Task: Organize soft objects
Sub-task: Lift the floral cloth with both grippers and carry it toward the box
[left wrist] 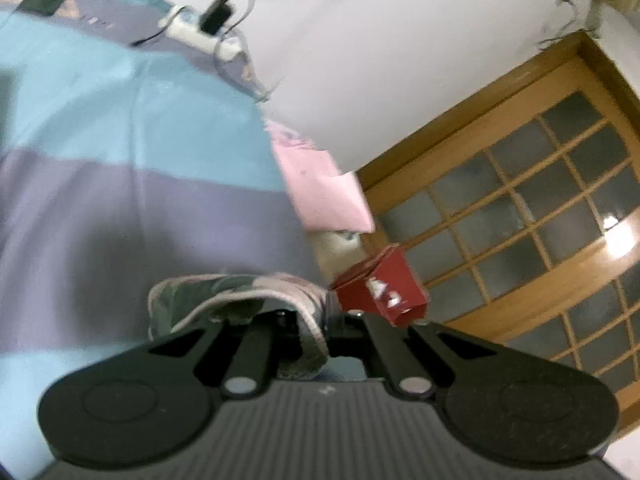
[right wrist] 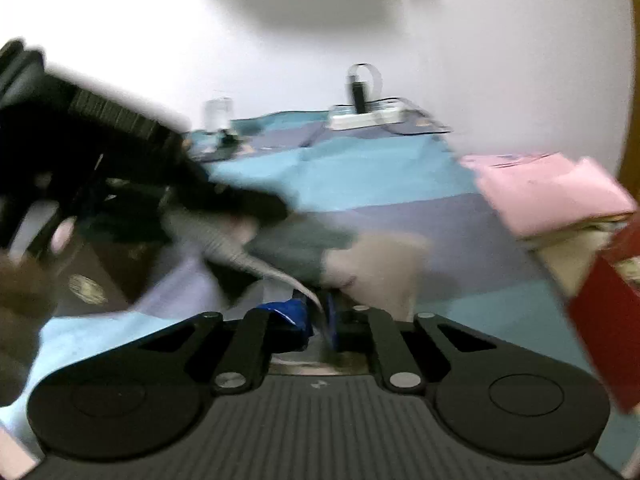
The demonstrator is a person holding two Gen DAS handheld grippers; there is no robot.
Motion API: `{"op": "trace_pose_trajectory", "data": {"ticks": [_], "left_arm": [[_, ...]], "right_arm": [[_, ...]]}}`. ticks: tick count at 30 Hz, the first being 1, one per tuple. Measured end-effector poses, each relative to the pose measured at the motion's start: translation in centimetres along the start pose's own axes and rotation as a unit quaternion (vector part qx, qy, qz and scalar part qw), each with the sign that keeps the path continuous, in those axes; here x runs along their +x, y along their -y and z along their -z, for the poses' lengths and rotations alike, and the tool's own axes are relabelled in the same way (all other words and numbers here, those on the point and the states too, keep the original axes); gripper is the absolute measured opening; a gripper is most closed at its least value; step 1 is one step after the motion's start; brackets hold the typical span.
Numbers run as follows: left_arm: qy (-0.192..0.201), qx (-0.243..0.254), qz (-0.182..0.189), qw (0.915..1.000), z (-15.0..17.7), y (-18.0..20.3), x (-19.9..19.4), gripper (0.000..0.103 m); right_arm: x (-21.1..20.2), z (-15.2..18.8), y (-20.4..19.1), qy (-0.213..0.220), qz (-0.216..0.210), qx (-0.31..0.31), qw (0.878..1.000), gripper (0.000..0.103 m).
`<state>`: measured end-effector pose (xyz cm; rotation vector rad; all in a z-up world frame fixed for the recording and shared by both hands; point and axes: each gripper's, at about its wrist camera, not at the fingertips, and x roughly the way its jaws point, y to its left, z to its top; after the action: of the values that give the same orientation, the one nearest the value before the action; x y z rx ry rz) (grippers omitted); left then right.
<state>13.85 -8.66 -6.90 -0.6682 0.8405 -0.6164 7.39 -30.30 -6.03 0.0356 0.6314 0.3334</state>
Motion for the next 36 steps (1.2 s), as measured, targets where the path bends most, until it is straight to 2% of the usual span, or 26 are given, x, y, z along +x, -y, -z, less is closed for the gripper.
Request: {"op": "trace_pose_trajectory", "data": {"ticks": [3, 5, 7, 8, 12, 14, 16, 18, 19, 20, 21, 22, 23, 24, 28, 31, 33, 35, 36], "left_arm": [[-0.040, -0.008, -0.018, 0.9990, 2.1, -1.1, 1.4, 0.000], [-0.053, 0.005, -0.031, 0.9981, 3.4, -1.3, 2.2, 0.002], [-0.062, 0.018, -0.052, 0.9966, 4.2, -1.5, 3.0, 0.030], [-0.063, 0.017, -0.058, 0.9962, 4.4, -1.9, 3.4, 0.059], [-0.073, 0.006, -0.064, 0.9952, 4.6, -3.3, 4.5, 0.060], [-0.071, 0.003, -0.065, 0.9954, 4.5, -3.7, 4.4, 0.060], [-0.069, 0.000, -0.062, 0.9957, 3.9, -3.9, 4.8, 0.060], [-0.061, -0.005, -0.061, 0.9962, 3.3, -4.1, 4.8, 0.060], [-0.054, -0.002, -0.070, 0.9961, 2.9, -4.0, 5.0, 0.052], [-0.049, 0.000, -0.071, 0.9963, 2.4, -4.0, 4.9, 0.027], [-0.047, -0.002, -0.071, 0.9963, 2.0, -4.1, 4.9, 0.019], [-0.041, -0.007, -0.072, 0.9966, 1.7, -4.2, 4.7, 0.019], [-0.036, -0.007, -0.074, 0.9966, 1.4, -4.3, 4.5, 0.013], [-0.031, -0.005, -0.080, 0.9963, 1.2, -4.3, 4.3, 0.002], [-0.007, -0.015, -0.091, 0.9957, 0.8, -3.9, 3.3, 0.000], [0.020, 0.010, -0.096, 0.9951, 0.8, -2.3, 2.1, 0.000], [0.027, 0.020, -0.096, 0.9948, 0.9, -1.5, 1.7, 0.000], [0.031, 0.018, -0.088, 0.9955, 1.1, -1.1, 1.2, 0.000], [0.033, 0.017, -0.087, 0.9956, 1.2, -0.9, 1.1, 0.000]], "right_arm": [[-1.0, 0.9, 1.3, -0.008, 0.030, -0.007, 0.999, 0.000], [-1.5, 1.8, 1.8, -0.012, 0.048, -0.016, 0.999, 0.000], [-1.5, 2.4, 2.4, -0.015, 0.066, -0.025, 0.997, 0.000], [-1.7, 2.7, 2.7, -0.016, 0.071, -0.022, 0.997, 0.000], [-2.0, 3.4, 4.2, -0.017, 0.088, -0.009, 0.996, 0.000], [-1.4, 3.4, 4.5, -0.022, 0.083, -0.003, 0.996, 0.000], [-1.4, 3.4, 5.1, -0.024, 0.050, 0.028, 0.998, 0.000], [-1.2, 3.3, 6.4, -0.051, -0.010, 0.099, 0.994, 0.000], [-0.9, 3.4, 7.1, -0.064, -0.041, 0.138, 0.988, 0.000], [-0.7, 3.5, 7.5, -0.071, -0.066, 0.171, 0.980, 0.000], [-0.5, 3.7, 8.0, -0.079, -0.091, 0.206, 0.971, 0.000], [-0.2, 3.8, 8.4, -0.086, -0.111, 0.239, 0.961, 0.000], [0.0, 4.2, 8.9, -0.090, -0.127, 0.278, 0.948, 0.000], [0.4, 4.7, 9.4, -0.095, -0.143, 0.327, 0.929, 0.001], [2.3, 6.6, 10.5, -0.108, -0.162, 0.481, 0.855, 0.004], [3.3, 7.1, 10.4, -0.088, -0.172, 0.550, 0.813, 0.004], [3.7, 6.9, 10.0, -0.075, -0.166, 0.566, 0.804, 0.004], [4.4, 6.8, 9.3, -0.079, -0.146, 0.567, 0.807, 0.000], [4.8, 6.8, 9.0, -0.078, -0.151, 0.568, 0.805, 0.000]]}}
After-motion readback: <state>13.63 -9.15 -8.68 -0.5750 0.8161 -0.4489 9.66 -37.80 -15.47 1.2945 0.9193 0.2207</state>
